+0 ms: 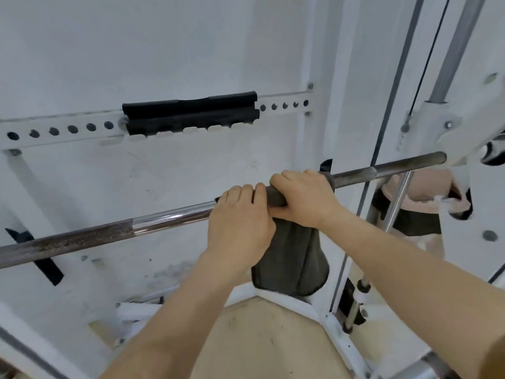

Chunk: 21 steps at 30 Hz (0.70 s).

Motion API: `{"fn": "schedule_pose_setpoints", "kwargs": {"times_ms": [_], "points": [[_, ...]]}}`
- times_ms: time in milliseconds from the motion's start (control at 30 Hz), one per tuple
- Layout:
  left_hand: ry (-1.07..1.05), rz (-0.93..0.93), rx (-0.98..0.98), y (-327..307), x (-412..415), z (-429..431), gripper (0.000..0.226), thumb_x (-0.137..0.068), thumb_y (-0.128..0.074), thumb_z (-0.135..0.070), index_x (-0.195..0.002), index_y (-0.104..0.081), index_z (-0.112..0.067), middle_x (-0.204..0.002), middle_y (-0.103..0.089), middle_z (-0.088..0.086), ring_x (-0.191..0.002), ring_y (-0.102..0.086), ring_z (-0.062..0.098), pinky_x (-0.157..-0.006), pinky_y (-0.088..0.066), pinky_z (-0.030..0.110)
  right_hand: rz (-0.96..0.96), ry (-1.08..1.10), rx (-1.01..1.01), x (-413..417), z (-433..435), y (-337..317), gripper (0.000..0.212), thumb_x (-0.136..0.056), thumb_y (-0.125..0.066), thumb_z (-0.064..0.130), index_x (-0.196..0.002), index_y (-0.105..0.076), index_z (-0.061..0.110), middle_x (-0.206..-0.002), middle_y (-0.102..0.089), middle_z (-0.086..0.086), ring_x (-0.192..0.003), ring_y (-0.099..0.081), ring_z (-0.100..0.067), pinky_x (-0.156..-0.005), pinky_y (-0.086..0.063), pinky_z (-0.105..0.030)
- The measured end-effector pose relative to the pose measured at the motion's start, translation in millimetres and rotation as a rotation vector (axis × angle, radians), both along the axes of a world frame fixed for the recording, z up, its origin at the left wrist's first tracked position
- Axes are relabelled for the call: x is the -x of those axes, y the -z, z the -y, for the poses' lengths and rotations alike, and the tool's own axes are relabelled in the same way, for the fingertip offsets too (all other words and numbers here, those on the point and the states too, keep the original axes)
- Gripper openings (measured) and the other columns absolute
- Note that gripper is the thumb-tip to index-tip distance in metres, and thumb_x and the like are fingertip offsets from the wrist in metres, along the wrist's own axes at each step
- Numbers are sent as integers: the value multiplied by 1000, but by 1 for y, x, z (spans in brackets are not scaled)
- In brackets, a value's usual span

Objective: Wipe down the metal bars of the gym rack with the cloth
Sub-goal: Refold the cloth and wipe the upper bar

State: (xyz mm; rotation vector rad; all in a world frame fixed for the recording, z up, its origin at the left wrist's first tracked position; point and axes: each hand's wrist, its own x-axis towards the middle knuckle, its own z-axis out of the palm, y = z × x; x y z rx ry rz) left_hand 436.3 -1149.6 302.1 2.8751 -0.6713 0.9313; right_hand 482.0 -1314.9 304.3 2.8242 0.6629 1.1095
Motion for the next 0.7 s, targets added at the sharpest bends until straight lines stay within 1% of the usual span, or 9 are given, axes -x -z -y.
{"fn": "schedule_pose_setpoints", "kwargs": {"times_ms": [33, 100, 167, 267, 367, 467, 533, 600, 700], "points": [[-17, -3, -23, 1, -6, 15, 42, -82, -59, -34, -117, -56, -10, -96, -61, 5, -89, -57, 27, -78, -44, 37, -2, -6, 5, -3, 15, 0, 42, -72, -66, 56, -77, -47, 18, -63, -42, 6, -49, -36, -19, -53, -32, -29], [-49, -1, -65, 3, -16, 44, 42, -79, -64, -35, -112, -56, -11, -91, -59, 6, -84, -55, 28, -75, -42, 38, 3, 1, 10, -10, 49, 2, 43, -73, -62, 58, -79, -48, 18, -63, -47, 4, -49, -42, -22, -53, -37, -31], [-84, 0, -93, 3, -24, 77, 36, -77, -68, -28, -107, -56, -13, -87, -57, 5, -79, -54, 27, -70, -39, 37, 7, 20, 7, -17, 85, 4, 44, -73, -61, 60, -82, -51, 18, -66, -51, 3, -52, -49, -24, -55, -42, -33], [-154, -58, -120, -1, -34, 124, 24, -82, -62, -22, -102, -50, -17, -88, -57, 3, -81, -55, 26, -67, -30, 34, -17, 66, 34, -24, 139, 4, 50, -75, -54, 68, -85, -52, 19, -71, -56, 3, -57, -53, -23, -60, -42, -33], [-220, -63, -138, -9, -45, 157, 20, -88, -57, -29, -95, -39, -21, -82, -52, 0, -72, -50, 24, -61, -25, 32, -135, 121, 44, -30, 190, -3, 59, -75, -41, 81, -83, -51, 23, -74, -55, 9, -61, -54, -17, -64, -37, -32], [-191, -76, -161, -13, -50, 190, 28, -90, -52, -36, -90, -29, -20, -76, -40, -1, -66, -38, 21, -51, -17, 31, -264, 195, 27, -31, 229, -16, 61, -71, -43, 86, -81, -53, 27, -71, -57, 11, -64, -56, -14, -64, -35, -31], [-161, -67, -174, -14, -54, 219, 29, -92, -51, -36, -90, -28, -18, -76, -39, -1, -65, -37, 20, -48, -11, 30, -285, 233, -9, -30, 245, -17, 55, -72, -49, 81, -79, -54, 26, -70, -58, 10, -66, -56, -15, -63, -33, -30], [-125, -80, -163, -15, -62, 249, 27, -92, -51, -33, -90, -29, -17, -77, -42, -1, -65, -38, 20, -47, -10, 30, -205, 249, -31, -32, 254, -12, 45, -77, -54, 68, -74, -53, 23, -65, -54, 8, -64, -55, -17, -62, -30, -30], [-80, -114, -131, -14, -74, 275, 27, -89, -52, -35, -88, -32, -18, -66, -38, -5, -59, -39, 19, -48, -19, 29, -90, 284, -22, -40, 255, 0, 38, -80, -57, 47, -59, -36, 23, -53, -36, 9, -49, -36, -16, -60, -25, -30]]}}
